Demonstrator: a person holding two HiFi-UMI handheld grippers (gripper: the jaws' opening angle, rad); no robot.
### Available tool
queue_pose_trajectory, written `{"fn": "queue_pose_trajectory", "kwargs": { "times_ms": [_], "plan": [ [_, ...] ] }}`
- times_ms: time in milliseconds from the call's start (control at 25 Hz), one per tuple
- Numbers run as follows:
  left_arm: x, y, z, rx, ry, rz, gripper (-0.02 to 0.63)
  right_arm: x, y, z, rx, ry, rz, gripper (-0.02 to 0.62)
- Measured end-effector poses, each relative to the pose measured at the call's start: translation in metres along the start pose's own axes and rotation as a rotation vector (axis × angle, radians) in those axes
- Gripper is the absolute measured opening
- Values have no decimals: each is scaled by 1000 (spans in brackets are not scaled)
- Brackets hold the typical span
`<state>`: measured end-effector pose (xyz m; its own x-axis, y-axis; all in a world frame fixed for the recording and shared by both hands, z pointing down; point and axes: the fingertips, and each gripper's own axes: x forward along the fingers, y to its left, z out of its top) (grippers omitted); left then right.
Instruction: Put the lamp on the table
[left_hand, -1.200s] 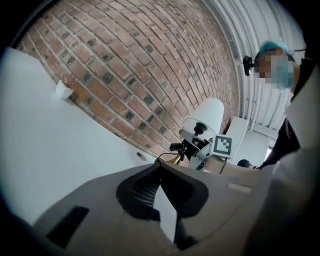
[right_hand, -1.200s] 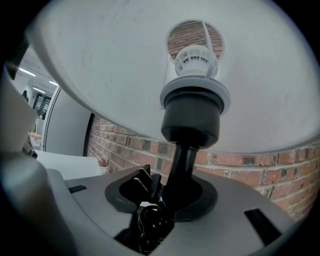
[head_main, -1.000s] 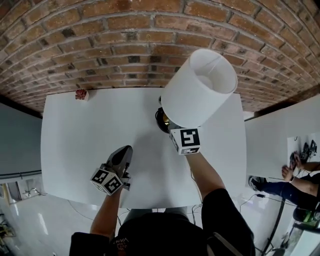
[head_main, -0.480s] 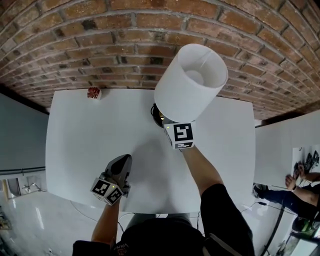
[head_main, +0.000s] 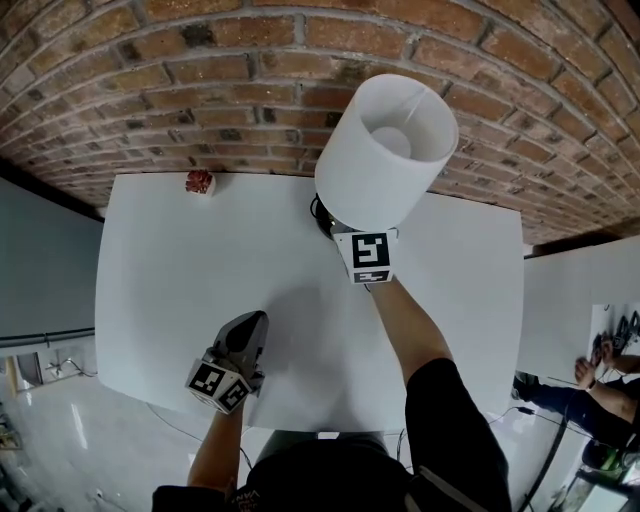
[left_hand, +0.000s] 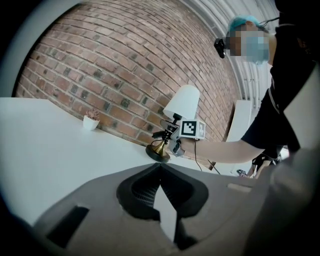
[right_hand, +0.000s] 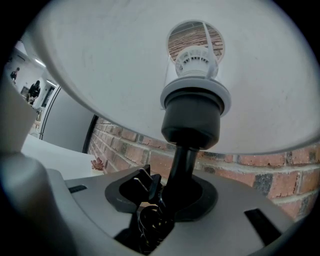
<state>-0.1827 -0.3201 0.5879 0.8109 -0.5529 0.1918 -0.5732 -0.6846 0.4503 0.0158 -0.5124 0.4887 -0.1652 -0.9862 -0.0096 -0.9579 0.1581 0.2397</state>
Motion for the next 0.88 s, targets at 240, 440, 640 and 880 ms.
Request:
{"fn": "queue_pose_trajectory", "kwargs": {
  "times_ms": [240,440,640,880],
  "plan": [
    [3,4,3,-11,-5,10,3,8,1,-7,-16,-1,-4,146],
    [6,5,2,-6,-5,15,2,11,1,-6,-19,-18,-13,146],
    [11,2,2,-8,-3,14,3,11,2,-7,-35,-16,2,153],
    [16,-6,5,-16,-12,12,2,7,6,-11,-44,21,38,170]
  ]
}}
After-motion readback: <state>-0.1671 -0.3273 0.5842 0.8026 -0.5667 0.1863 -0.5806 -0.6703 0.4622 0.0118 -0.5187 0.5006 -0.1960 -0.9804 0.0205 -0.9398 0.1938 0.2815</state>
